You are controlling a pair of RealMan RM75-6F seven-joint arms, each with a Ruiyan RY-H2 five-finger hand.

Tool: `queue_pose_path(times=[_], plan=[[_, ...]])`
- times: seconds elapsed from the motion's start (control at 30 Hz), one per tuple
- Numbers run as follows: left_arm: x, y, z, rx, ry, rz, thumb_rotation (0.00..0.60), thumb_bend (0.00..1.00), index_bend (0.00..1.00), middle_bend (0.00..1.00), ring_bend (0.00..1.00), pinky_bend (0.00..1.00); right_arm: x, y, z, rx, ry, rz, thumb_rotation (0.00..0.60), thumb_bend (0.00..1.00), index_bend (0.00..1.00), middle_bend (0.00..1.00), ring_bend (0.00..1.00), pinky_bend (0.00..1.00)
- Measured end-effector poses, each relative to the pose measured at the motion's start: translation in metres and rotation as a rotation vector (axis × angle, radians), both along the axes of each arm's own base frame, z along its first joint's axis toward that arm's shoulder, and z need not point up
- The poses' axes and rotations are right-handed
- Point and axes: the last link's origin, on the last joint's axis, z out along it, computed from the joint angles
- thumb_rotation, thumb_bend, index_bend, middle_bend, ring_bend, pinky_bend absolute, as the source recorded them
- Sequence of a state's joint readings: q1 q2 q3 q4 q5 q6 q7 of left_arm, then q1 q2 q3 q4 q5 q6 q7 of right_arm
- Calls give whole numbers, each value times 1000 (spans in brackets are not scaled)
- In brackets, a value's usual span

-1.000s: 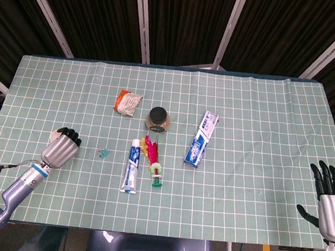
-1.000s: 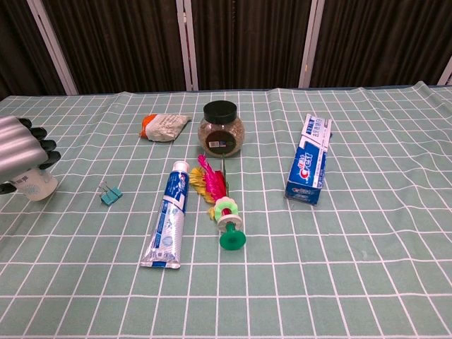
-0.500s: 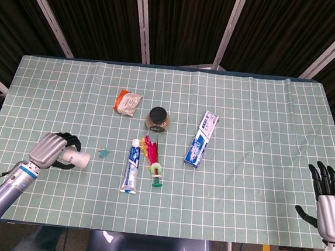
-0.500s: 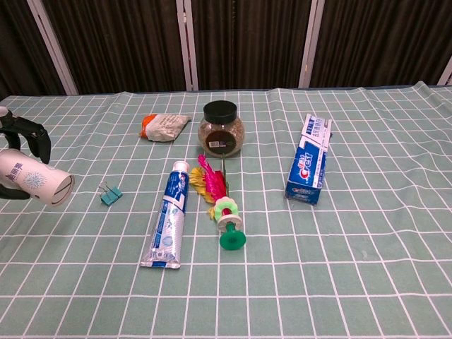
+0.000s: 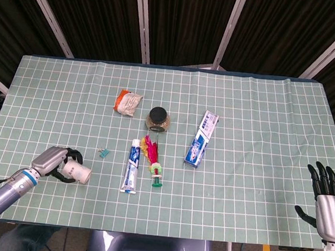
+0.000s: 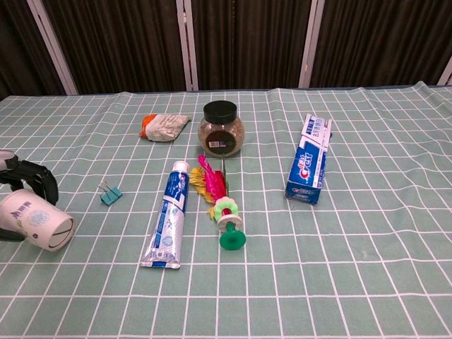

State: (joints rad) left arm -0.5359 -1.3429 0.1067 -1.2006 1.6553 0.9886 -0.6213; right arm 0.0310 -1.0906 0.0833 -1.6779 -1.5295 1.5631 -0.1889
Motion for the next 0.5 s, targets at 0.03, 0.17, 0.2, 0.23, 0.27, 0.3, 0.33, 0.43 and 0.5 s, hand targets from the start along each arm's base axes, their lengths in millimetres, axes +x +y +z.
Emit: queue_pose_path(times=[0.03, 0.17, 0.2, 0.23, 0.27, 0.3, 0.33, 0.43, 0.5], plan=[[-1, 0, 0, 3, 21, -17, 600, 0, 17, 24, 23, 82, 0, 0, 0, 2, 0, 0, 600, 0, 0, 0, 0, 0], [0, -2, 3, 27, 70, -89, 600, 0, 0, 0, 0, 0, 1, 1, -1, 9, 0, 2, 600, 0, 0, 0, 0, 0], [1, -3, 5, 37, 73, -104, 600, 0, 0, 0, 0, 0, 1, 1, -1, 8, -2, 4, 600, 0, 0, 0, 0, 0], [2, -4, 7, 51, 79, -126, 600, 0, 0, 0, 0, 0, 2, 1, -1, 7, -5, 5, 600, 0, 0, 0, 0, 0], [3, -5, 9, 60, 88, -143, 600, 0, 0, 0, 0, 0, 2, 1, 0, 6, -7, 6, 600, 0, 0, 0, 0, 0], [4, -6, 11, 70, 103, -163, 600, 0, 0, 0, 0, 0, 3, 1, 0, 6, -11, 9, 600, 0, 0, 0, 0, 0], [6, -8, 13, 85, 129, -195, 600, 0, 0, 0, 0, 0, 3, 2, 1, 6, -14, 10, 600, 0, 0, 0, 0, 0], [10, -15, 15, 130, 226, -293, 600, 0, 6, 0, 0, 0, 4, 2, 1, 10, -18, 13, 600, 0, 0, 0, 0, 0], [13, -20, 14, 163, 301, -360, 600, 0, 23, 0, 0, 0, 4, 3, 1, 12, -18, 13, 600, 0, 0, 0, 0, 0]])
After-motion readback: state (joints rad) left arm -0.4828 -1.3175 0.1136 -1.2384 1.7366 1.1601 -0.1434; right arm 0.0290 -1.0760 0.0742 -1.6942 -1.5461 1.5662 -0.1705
